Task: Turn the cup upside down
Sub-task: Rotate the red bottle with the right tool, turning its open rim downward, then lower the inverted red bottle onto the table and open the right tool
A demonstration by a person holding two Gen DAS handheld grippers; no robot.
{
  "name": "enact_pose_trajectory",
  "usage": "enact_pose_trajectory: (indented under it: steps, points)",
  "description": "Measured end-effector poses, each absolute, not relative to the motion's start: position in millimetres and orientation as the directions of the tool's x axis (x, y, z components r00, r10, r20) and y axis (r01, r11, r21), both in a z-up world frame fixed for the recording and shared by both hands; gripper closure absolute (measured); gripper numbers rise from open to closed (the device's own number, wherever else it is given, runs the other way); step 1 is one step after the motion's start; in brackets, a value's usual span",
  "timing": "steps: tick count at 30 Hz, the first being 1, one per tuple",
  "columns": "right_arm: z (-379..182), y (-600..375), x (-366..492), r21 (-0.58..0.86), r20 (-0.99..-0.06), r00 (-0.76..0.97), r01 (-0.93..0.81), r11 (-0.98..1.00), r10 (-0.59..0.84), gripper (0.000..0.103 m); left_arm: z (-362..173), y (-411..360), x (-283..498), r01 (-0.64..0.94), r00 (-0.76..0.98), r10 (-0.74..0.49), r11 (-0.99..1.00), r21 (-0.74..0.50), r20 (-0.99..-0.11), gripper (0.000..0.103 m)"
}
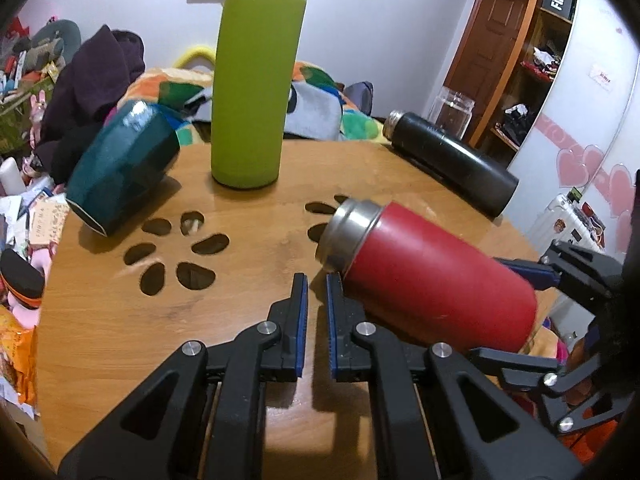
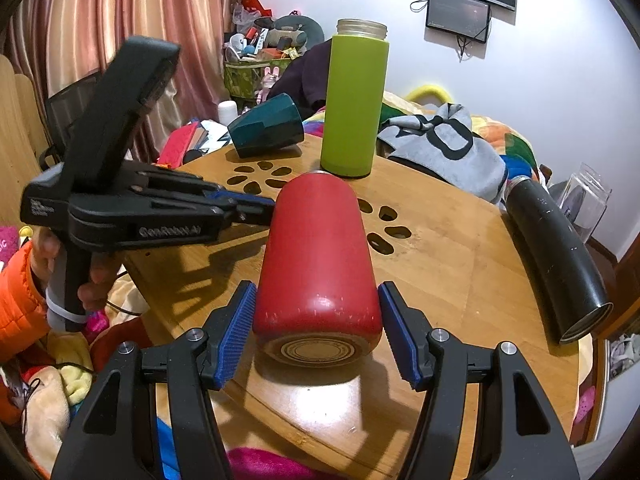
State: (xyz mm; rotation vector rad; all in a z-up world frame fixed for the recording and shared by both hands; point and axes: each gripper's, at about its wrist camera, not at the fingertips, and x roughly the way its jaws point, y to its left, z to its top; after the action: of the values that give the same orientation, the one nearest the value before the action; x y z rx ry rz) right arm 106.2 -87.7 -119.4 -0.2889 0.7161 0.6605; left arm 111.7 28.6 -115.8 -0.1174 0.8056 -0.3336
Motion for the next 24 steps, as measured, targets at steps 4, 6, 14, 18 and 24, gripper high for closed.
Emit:
enact_pose_trajectory:
  steps: [4,6,14,18,24]
  points:
    - [-121,-89,105,-0.016,-0.676,0.572,-0.643,0.766,0.466,0.044,-98,24,103,0.255,0.689,-0.305,0.951,-0.174,-0.657,0.097]
    - [-122,-90,104,-0.006,-0.666,0.576,-0.639,0.769,0.474,0.044,-87,20,97,0.273,0.707,-0.314,0.948,-0.164,-0.634,0.096]
    - [-145,-99,105,0.078,-0.689,0.532,-0.620,0.780,0.492,0.047,-72,-14,91,0.373,0.704,-0.373,0.918,-0.131,-0.604,0.095]
    - [-139,-107,103,0.088,-0.667,0.551,-0.610,0.787,0.502,0.047,-74,-22,92,0.383,0.706,-0.369,0.917,-0.113,-0.605,0.094]
    - [-114,-117,94,0.053,-0.593,0.621,-0.605,0.795,0.512,0.048,-66,-21,94,0.387,0.711,-0.384,0.913,-0.128,-0.589,0.094]
